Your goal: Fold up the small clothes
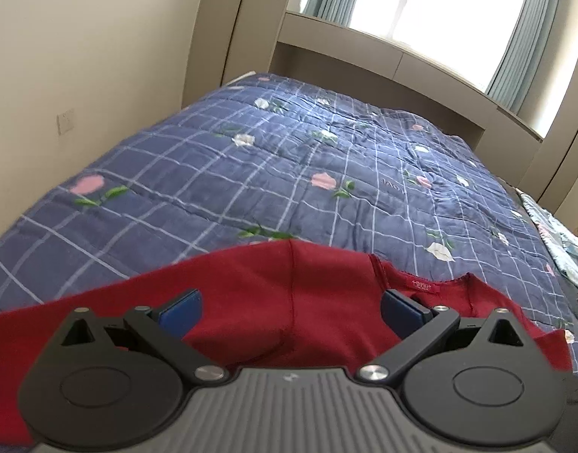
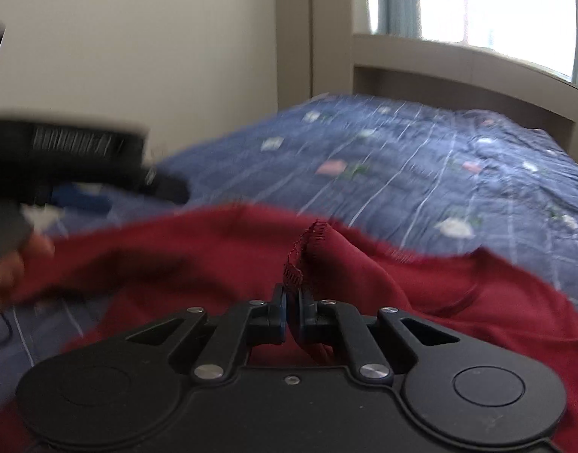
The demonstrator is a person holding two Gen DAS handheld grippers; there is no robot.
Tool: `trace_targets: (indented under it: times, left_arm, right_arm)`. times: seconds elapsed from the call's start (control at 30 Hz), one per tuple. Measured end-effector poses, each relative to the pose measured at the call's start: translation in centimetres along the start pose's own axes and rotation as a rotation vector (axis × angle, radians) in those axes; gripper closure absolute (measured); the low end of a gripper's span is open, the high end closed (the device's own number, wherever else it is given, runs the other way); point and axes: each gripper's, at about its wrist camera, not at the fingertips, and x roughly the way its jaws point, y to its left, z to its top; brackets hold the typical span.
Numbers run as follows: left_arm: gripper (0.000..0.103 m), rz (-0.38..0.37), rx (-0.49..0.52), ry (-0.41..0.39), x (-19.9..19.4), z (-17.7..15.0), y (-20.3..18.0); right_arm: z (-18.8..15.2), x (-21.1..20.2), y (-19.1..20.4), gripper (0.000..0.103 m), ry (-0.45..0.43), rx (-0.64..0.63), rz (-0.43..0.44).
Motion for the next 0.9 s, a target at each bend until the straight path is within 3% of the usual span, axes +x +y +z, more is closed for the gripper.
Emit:
trace_targets:
  times: [0.13, 0.2, 0.27, 0.47, 0.6, 0.73, 0.8, 0.87, 0.9]
  left_arm:
    - [0.001, -0.026, -0.001, 0.014, 1.3, -0.7, -0.4]
    - [0.001, -0.042, 0.013, 0.019, 1.8, -1.2, -1.1]
    - [0.001, -0.061, 0.034, 0.02, 2.2, -1.7, -2.0]
    - [0.001, -0.091, 0.13, 0.037, 4.2, -4.3, -5.8]
    - [0.006, -0.028, 0.199, 0.03, 5.3, -5.9, -7.8]
    - [0.008, 0.079, 0.243, 0.032, 6.1, -6.9, -8.4]
    - [0.008, 0.081, 0.229, 0.028, 6.1, -7.2, -8.2]
    - [0.008, 0.093, 0.239, 0.019, 6.1, -7.5, -8.3]
    - [0.008, 0.099, 0.246, 0.016, 6.1, -7.6, -8.4]
  right_arm:
    - [-1.6, 0.2, 0.2, 0.082, 0.035, -0.016, 0.027]
    - [-2.1, -1.1, -0.2, 0.05, 0.023, -0.028, 0.032]
    - [-2.8, -2.6, -1.5, 0.031, -0.008, -0.055, 0.008]
    - [-5.0, -8.4, -8.7, 0.009, -0.067, 0.001, -0.166]
    - [-6.3, -10.8, -15.5, 0.008, -0.072, 0.152, -0.353]
    - [-7.4, -11.0, -22.5, 0.014, -0.071, 0.37, -0.414]
    - [-7.8, -10.1, -24.8, 0.026, -0.058, 0.446, -0.405]
    - [-8.1, -9.0, -25.7, 0.034, -0.034, 0.462, -0.429]
    - [-8.3, -8.3, -25.9, 0.044, -0.016, 0.442, -0.456]
